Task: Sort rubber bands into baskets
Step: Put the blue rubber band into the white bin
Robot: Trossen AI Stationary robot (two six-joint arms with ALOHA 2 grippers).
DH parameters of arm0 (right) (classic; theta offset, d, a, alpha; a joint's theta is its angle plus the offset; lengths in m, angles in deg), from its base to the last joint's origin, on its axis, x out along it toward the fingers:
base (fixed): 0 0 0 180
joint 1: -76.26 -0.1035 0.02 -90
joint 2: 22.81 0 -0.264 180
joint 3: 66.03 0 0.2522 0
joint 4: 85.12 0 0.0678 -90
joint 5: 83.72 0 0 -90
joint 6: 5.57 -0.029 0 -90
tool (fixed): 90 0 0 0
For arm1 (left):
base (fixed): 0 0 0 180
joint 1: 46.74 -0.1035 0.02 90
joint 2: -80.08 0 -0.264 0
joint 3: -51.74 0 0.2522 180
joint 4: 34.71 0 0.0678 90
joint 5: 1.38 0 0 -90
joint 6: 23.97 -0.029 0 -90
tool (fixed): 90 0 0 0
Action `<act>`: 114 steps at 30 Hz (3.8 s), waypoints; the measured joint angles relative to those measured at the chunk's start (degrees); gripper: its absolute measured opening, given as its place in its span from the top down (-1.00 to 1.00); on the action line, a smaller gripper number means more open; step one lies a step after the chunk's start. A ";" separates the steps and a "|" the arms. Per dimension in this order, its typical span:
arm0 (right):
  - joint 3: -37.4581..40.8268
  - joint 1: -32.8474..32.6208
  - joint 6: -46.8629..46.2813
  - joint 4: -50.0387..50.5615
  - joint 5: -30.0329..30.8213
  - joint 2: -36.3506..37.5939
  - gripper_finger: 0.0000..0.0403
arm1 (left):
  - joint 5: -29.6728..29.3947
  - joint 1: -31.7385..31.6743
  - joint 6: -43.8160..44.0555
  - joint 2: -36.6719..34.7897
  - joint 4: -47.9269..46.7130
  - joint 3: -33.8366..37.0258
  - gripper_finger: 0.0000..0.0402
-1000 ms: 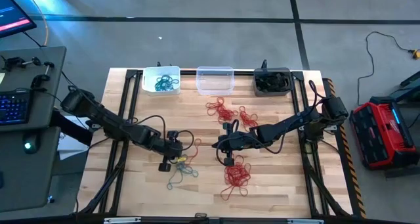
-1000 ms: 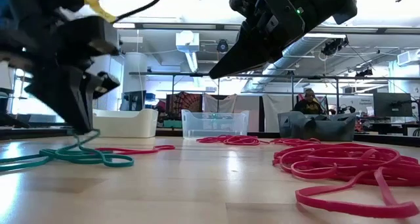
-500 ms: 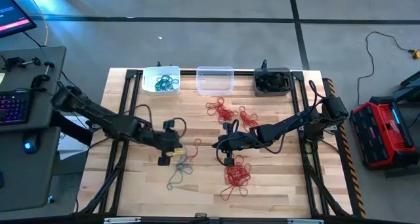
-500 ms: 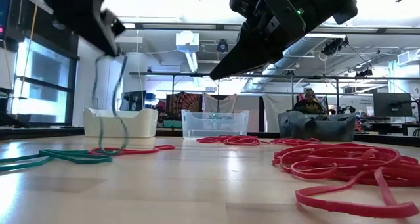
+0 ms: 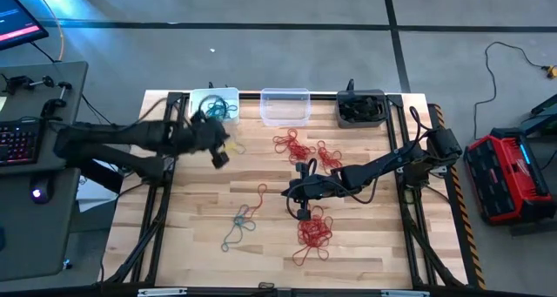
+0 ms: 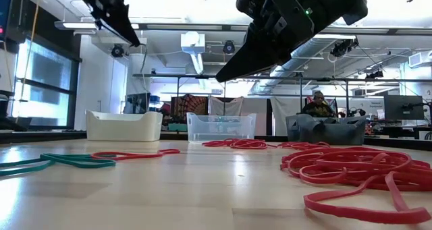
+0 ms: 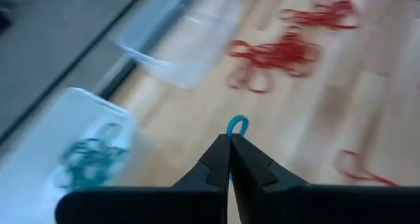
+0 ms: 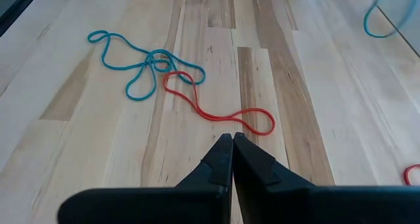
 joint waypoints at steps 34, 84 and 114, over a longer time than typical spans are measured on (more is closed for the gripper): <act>0.00 0.00 -0.15 0.66 0.00 0.00 1.00 | 12.71 -50.46 -33.09 23.45 9.59 -1.82 1.00; 0.00 0.00 -0.90 1.84 0.00 0.00 1.00 | 29.82 -11.36 -20.71 9.39 11.10 5.93 0.18; 0.00 -0.01 0.44 1.92 0.00 0.00 1.00 | 25.60 21.50 15.20 27.94 20.13 10.38 0.19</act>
